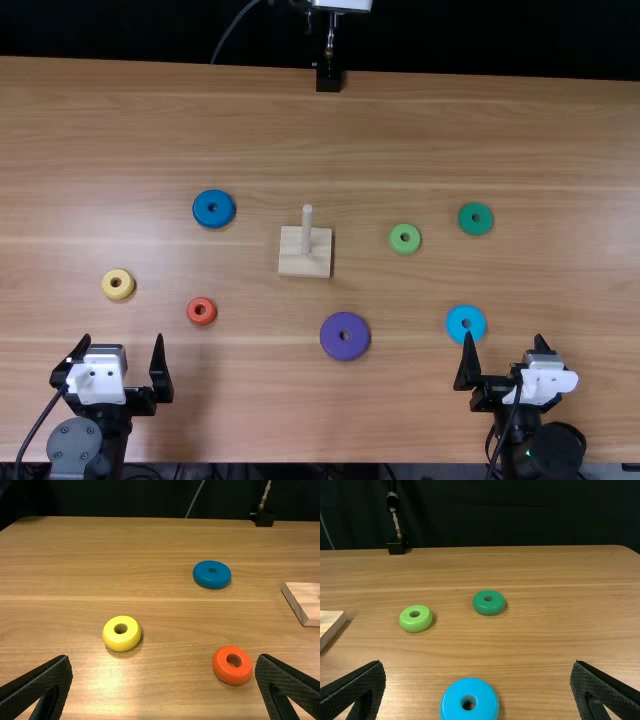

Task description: Build the Hanoi tower: stack the rings onto the peg from bottom to top in this color order: purple, dark blue, light blue, dark green, light green, yellow, orange.

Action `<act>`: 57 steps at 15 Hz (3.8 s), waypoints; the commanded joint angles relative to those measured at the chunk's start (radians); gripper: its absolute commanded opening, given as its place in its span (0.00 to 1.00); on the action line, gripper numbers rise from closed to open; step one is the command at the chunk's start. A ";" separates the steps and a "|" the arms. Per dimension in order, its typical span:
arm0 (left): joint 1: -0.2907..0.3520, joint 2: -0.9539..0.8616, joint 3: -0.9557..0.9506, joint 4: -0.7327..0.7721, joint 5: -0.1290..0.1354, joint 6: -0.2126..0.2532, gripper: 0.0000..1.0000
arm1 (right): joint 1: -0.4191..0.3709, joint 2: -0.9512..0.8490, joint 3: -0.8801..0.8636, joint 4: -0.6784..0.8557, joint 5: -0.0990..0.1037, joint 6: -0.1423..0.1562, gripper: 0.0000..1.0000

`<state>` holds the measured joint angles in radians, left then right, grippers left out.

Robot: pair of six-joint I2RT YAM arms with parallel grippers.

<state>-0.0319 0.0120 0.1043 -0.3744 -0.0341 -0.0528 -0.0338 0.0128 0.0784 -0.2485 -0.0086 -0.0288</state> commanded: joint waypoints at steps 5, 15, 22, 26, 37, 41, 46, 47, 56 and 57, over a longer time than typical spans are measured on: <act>-0.003 -0.012 -0.104 -0.078 -0.003 0.010 1.00 | -0.011 -0.013 -0.065 -0.053 -0.006 -0.002 1.00; -0.003 -0.012 -0.104 -0.078 -0.001 0.010 1.00 | -0.011 -0.013 -0.065 -0.053 -0.006 -0.002 1.00; -0.003 -0.012 -0.104 -0.078 -0.001 0.010 1.00 | -0.011 -0.013 -0.065 -0.053 -0.006 -0.002 1.00; -0.003 -0.012 -0.104 -0.078 -0.001 0.010 1.00 | -0.011 -0.013 -0.065 -0.053 -0.006 -0.002 1.00; -0.003 -0.012 -0.104 -0.078 -0.001 0.010 1.00 | -0.037 0.200 0.345 -0.019 -0.002 -0.004 1.00; -0.003 -0.012 -0.104 -0.078 -0.003 0.010 1.00 | 0.048 0.532 0.718 -0.165 -0.008 -0.002 1.00; -0.003 -0.012 -0.104 -0.078 -0.001 0.010 1.00 | 0.359 0.897 1.095 -0.625 -0.006 0.007 1.00; -0.003 -0.012 -0.104 -0.078 -0.001 0.010 1.00 | 0.430 0.963 1.129 -0.699 -0.006 0.009 1.00; -0.003 -0.012 -0.104 -0.078 -0.001 0.010 1.00 | 0.594 1.441 1.153 -0.741 -0.008 0.292 1.00; -0.003 -0.012 -0.104 -0.078 -0.001 0.010 1.00 | 0.598 1.475 1.146 -0.741 -0.008 0.290 1.00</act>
<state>-0.0319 0.0120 0.1047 -0.3744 -0.0341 -0.0528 0.5549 1.4826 1.2228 -0.9874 -0.0113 0.2420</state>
